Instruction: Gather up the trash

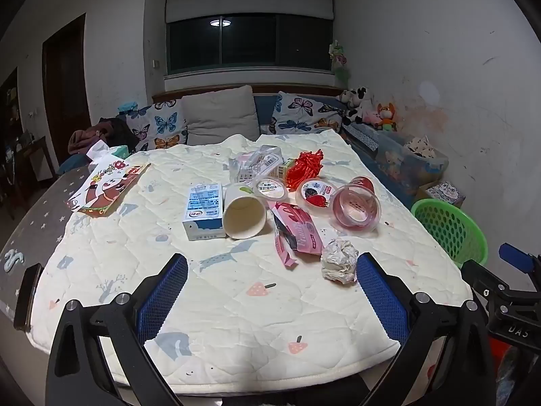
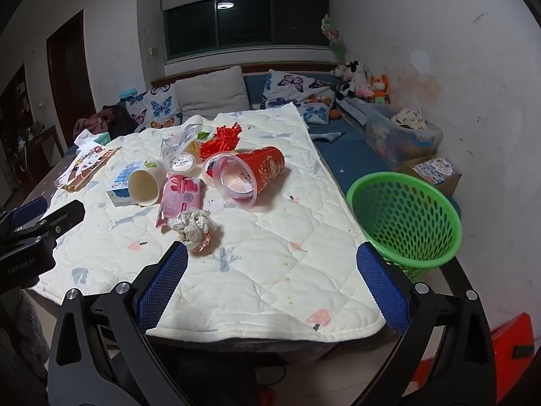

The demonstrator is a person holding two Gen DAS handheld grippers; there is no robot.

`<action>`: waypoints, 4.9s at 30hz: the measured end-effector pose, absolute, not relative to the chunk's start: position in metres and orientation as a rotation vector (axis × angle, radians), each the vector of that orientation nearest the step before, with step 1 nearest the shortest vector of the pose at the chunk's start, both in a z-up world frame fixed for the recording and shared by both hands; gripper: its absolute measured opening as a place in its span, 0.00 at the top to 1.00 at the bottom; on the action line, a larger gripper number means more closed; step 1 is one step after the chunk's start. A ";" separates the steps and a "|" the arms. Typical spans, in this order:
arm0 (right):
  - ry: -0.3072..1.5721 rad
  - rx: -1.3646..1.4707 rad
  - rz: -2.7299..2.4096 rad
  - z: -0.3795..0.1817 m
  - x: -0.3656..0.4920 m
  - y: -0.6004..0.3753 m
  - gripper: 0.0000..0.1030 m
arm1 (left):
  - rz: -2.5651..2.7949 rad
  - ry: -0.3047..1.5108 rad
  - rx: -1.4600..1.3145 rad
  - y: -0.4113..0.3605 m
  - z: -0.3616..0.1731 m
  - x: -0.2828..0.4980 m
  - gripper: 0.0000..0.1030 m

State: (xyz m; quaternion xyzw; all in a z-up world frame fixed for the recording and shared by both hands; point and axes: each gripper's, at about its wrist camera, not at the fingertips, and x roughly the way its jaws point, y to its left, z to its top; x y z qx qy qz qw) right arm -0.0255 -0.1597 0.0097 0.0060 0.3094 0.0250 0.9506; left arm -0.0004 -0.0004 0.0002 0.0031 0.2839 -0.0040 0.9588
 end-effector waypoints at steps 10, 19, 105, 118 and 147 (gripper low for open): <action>0.635 0.019 0.054 0.007 -0.023 -0.164 0.04 | -0.010 0.578 0.005 0.000 -0.004 0.000 0.06; 0.632 0.020 0.055 0.007 -0.025 -0.161 0.04 | -0.003 0.587 -0.005 0.002 -0.008 0.000 0.06; 0.563 0.056 0.079 0.022 -0.026 -0.162 0.04 | 0.020 0.520 -0.021 0.007 0.006 -0.004 0.06; 0.594 0.049 0.090 0.013 -0.010 -0.157 0.04 | 0.033 0.549 -0.038 0.018 -0.002 0.012 0.06; 0.746 -0.010 0.271 -0.029 0.072 -0.096 0.04 | 0.125 0.690 -0.083 0.069 -0.029 0.096 0.06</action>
